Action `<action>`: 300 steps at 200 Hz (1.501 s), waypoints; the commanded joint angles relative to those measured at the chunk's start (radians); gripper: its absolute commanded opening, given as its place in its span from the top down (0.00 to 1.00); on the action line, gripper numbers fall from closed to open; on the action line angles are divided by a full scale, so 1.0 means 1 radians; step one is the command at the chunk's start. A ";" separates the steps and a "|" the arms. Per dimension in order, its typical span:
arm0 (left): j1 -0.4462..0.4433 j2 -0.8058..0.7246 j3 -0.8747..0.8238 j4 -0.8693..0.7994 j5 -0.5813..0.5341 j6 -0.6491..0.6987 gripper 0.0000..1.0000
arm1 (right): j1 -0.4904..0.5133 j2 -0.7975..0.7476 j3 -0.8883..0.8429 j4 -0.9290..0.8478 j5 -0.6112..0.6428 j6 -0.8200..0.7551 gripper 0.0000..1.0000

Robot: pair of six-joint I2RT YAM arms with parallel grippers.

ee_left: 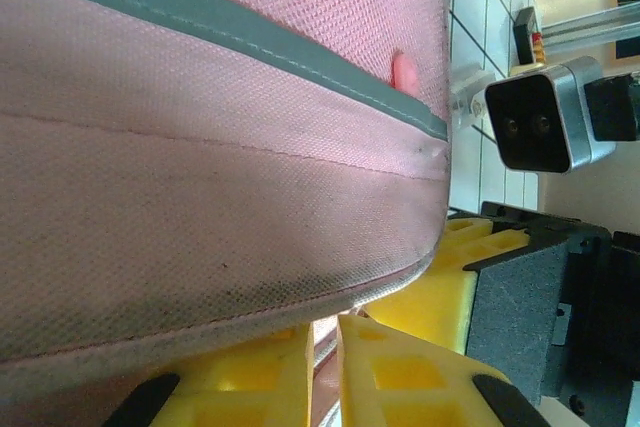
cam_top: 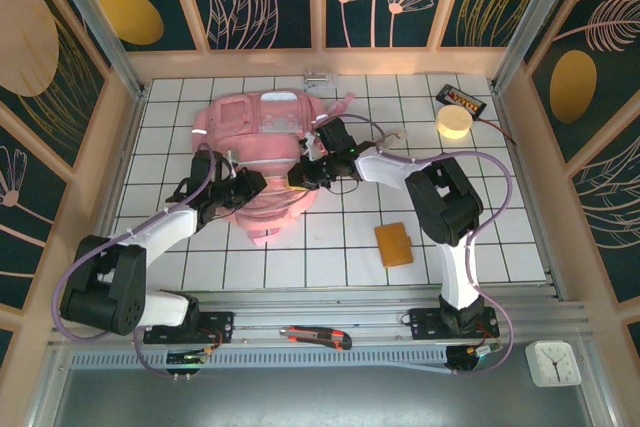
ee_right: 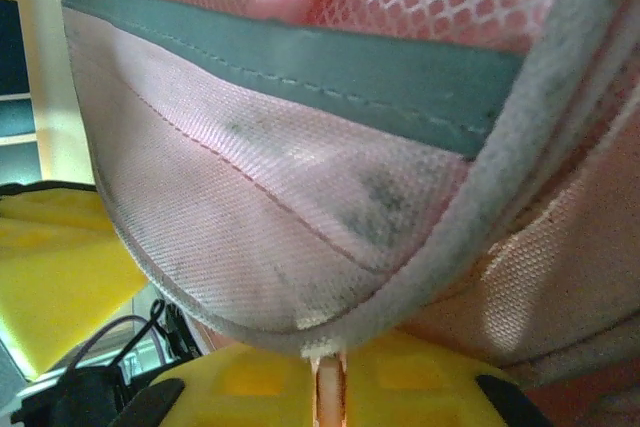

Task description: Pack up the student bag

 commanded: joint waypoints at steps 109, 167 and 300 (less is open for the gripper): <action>-0.003 -0.023 -0.025 -0.014 -0.013 0.010 0.84 | 0.010 -0.082 -0.124 0.035 0.043 0.014 0.82; -0.003 -0.041 -0.039 -0.021 -0.018 0.002 0.84 | 0.020 -0.031 -0.036 0.030 0.055 -0.004 0.81; 0.100 -0.142 -0.004 -0.176 -0.051 0.103 0.56 | 0.033 -0.115 -0.025 -0.163 0.088 -0.094 1.00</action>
